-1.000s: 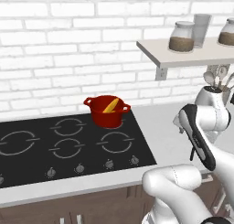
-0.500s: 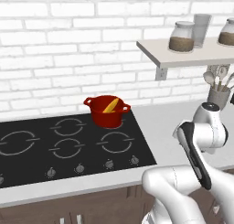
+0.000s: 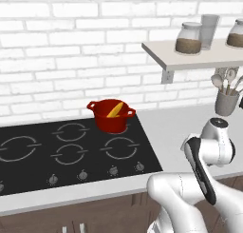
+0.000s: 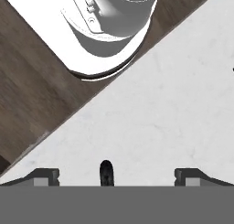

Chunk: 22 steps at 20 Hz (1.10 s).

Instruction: Put the lemon and corn in the pot. Retrieve the spatula and lightly stir the vegetables in the pot.

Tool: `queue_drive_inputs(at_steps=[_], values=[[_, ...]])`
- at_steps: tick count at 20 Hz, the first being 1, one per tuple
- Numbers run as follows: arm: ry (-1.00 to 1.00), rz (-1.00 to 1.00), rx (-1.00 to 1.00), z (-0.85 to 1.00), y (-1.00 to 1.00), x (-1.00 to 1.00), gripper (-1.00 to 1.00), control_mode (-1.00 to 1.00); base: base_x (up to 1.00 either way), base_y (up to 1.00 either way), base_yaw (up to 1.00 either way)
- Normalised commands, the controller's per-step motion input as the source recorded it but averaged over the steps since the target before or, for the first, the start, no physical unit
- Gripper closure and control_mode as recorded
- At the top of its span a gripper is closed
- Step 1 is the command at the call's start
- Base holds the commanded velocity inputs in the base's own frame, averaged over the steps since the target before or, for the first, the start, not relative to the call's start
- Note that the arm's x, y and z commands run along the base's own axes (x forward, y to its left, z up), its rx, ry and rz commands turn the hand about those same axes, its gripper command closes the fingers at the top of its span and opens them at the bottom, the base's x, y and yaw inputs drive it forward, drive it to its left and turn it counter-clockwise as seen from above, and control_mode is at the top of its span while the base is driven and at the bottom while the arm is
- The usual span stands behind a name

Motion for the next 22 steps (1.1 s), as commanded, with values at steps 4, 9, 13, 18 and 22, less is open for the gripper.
queue_drive_inputs(at_steps=[4,9,13,18,22], values=[[0.0,0.04,0.0,-0.25,-0.16,0.02,-1.0,-1.0,0.0,0.0,0.0],[0.0,0.05,0.0,-0.23,-0.1,0.09,-1.0,-1.0,0.0,0.0,0.0],[0.0,0.07,0.0,-0.17,0.0,0.41,-1.0,-1.0,0.0,0.0,0.0],[0.0,0.08,0.0,-0.11,0.0,0.6,-1.0,-1.0,0.0,0.0,0.0],[0.03,0.06,-0.01,-0.18,0.0,0.46,-1.0,-1.0,0.0,0.0,0.0]])
